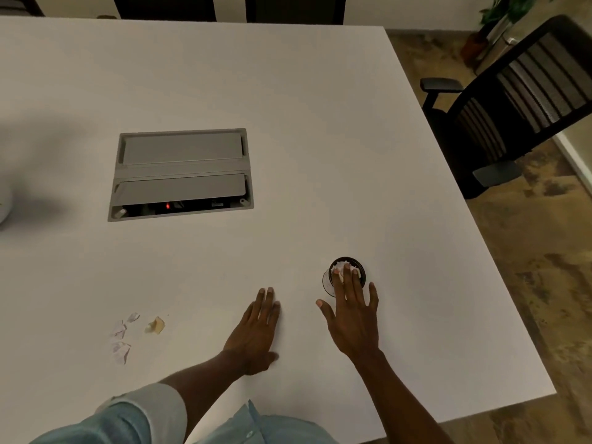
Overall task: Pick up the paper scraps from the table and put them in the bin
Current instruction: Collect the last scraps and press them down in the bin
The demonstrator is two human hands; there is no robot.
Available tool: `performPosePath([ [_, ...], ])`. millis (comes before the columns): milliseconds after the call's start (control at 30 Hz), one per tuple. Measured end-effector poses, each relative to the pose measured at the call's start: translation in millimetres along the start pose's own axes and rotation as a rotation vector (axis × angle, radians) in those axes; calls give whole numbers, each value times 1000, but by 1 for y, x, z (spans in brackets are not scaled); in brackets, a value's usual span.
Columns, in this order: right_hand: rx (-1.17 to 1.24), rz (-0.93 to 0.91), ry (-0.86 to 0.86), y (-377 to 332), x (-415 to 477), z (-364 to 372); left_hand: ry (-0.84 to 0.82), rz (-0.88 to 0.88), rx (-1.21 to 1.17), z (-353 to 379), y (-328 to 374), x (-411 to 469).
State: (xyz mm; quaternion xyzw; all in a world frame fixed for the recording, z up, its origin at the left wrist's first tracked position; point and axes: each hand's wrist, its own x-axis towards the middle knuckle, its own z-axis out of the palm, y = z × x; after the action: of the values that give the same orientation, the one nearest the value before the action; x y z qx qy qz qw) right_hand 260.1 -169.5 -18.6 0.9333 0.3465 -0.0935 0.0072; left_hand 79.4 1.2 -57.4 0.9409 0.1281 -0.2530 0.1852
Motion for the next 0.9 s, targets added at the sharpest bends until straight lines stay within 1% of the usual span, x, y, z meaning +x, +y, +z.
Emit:
performPosePath([
  [233, 9, 17, -65, -1, 4, -5, 4, 15, -45, 0, -8, 0],
  [367, 10, 29, -38, -7, 3, -11, 45, 16, -78, -1, -18, -9],
  [433, 17, 34, 6, -12, 2, -15, 66, -10, -73, 1, -23, -20],
  [567, 49, 55, 221, -26, -2, -19, 102, -71, -72, 14, -38, -48],
  [633, 58, -5, 291, -39, -1, -20, 125, -112, -80, 22, -49, -65],
  [733, 150, -181, 303, -73, -4, -21, 165, -192, -103, 33, -67, -90],
  [800, 249, -294, 272, -102, -8, -18, 194, -238, -122, 38, -78, -108],
  [900, 322, -431, 156, -144, -14, -12, 255, -318, -131, 44, -94, -131],
])
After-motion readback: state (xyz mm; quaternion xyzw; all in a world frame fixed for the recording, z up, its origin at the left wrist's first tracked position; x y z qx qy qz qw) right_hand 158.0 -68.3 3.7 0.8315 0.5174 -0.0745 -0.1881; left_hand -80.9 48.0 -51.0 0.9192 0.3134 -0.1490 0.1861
